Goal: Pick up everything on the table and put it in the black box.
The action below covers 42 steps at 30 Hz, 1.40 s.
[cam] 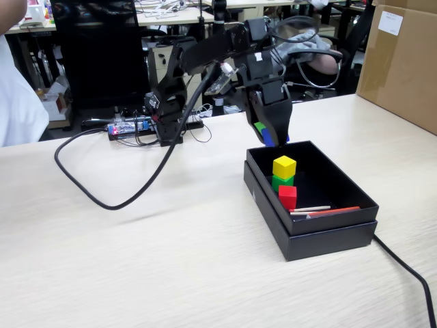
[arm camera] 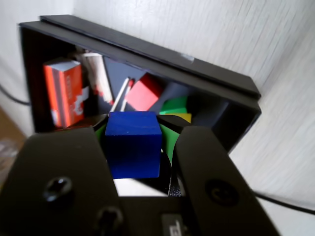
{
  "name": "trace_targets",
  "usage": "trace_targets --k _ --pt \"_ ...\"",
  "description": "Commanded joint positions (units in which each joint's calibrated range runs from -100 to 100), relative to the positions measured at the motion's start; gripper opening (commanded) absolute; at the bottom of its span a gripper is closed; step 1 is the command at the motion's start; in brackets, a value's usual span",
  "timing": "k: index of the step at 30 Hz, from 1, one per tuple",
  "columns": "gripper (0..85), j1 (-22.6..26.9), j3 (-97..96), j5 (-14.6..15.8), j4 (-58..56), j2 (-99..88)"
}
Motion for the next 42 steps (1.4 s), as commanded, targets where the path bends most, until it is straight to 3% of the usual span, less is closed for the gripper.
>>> trace_targets --k 1,16,20,24,25,27,32,42 --pt "7.4 0.3 5.2 -1.1 1.3 1.6" --pt "7.8 0.7 10.2 -0.9 5.6 19.2" --pt "26.1 0.8 10.2 -1.0 6.0 20.6" --pt "28.9 0.7 9.8 -1.0 6.0 20.2" --pt "33.8 0.7 9.4 -1.0 6.0 19.4" --pt "43.1 0.7 6.1 -1.0 6.0 13.7" --pt "49.2 0.5 -0.6 -0.8 6.0 -2.5" --pt "49.7 -2.4 -21.3 -1.1 7.8 -40.6"
